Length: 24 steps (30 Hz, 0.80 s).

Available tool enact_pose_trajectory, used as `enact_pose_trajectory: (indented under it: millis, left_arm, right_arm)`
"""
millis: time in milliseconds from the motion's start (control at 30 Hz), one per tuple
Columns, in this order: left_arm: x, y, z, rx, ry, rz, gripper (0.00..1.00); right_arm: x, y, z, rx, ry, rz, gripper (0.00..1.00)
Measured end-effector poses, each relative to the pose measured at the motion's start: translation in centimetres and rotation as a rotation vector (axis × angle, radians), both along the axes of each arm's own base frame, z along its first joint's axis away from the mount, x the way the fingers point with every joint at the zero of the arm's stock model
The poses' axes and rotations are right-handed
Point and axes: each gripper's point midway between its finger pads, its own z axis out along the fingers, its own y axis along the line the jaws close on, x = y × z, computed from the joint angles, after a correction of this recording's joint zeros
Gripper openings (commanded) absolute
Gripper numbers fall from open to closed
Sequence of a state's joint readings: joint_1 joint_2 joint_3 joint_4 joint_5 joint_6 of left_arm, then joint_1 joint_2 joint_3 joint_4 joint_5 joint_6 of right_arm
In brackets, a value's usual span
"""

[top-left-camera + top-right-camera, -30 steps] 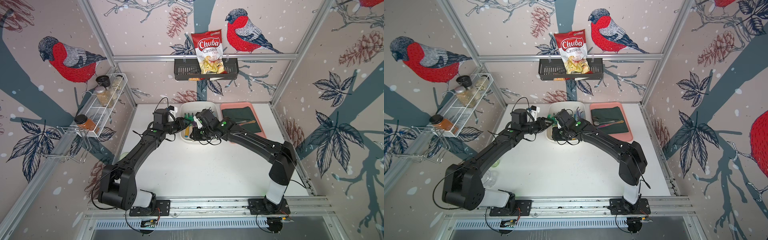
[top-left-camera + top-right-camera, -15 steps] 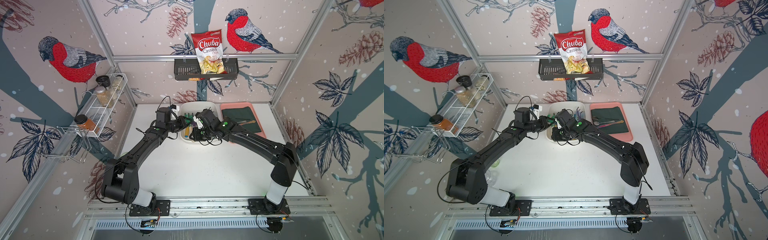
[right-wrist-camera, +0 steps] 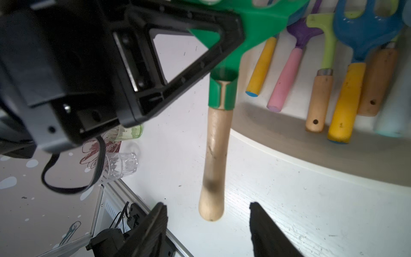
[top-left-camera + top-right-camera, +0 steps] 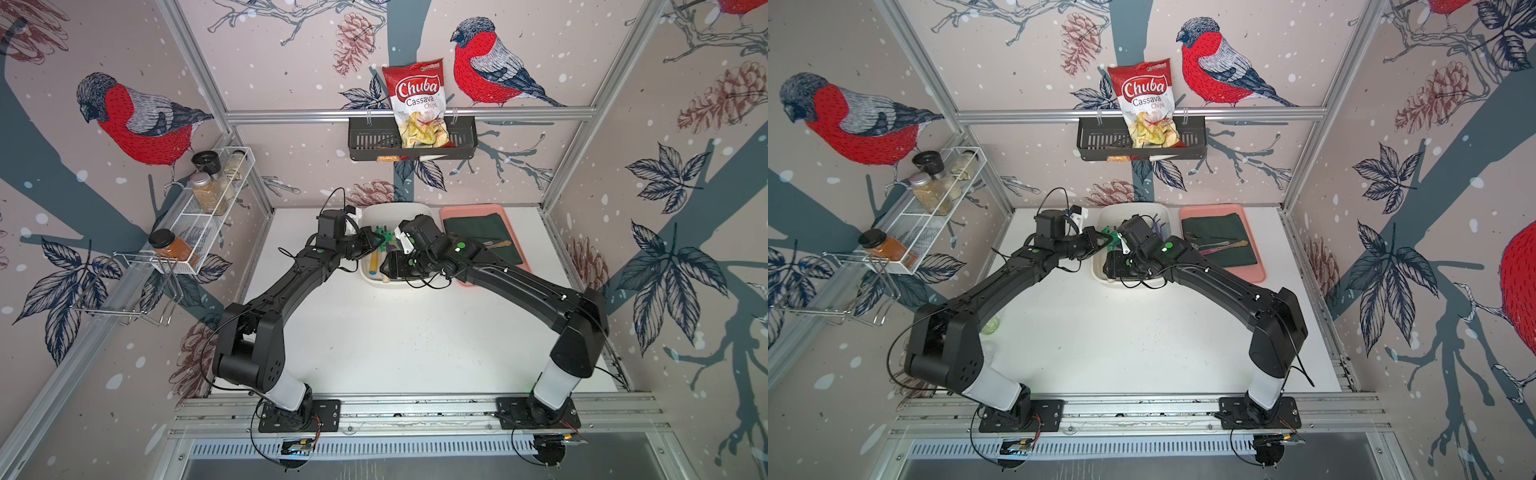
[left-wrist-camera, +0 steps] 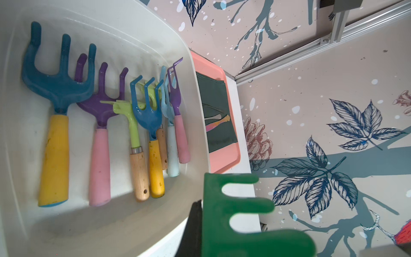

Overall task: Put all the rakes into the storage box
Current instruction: Place the rake in the storage box.

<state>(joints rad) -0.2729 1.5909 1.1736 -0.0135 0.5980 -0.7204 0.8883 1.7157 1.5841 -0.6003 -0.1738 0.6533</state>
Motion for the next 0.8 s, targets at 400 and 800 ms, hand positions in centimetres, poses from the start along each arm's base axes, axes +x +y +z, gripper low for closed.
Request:
enact_pose_trajectory:
  millis: [400, 800]
  left_arm:
    - [7.1, -0.3, -7.1, 0.209, 0.063, 0.007, 0.01]
    - [11.4, 0.7, -12.8, 0.345, 0.154, 0.070, 0.01]
  right_arm:
    - [1.1, -10.3, -1.4, -0.020, 0.013, -0.187, 0.72]
    - [1.8, -13.0, -2.2, -0.002, 0.033, -0.242, 0.72]
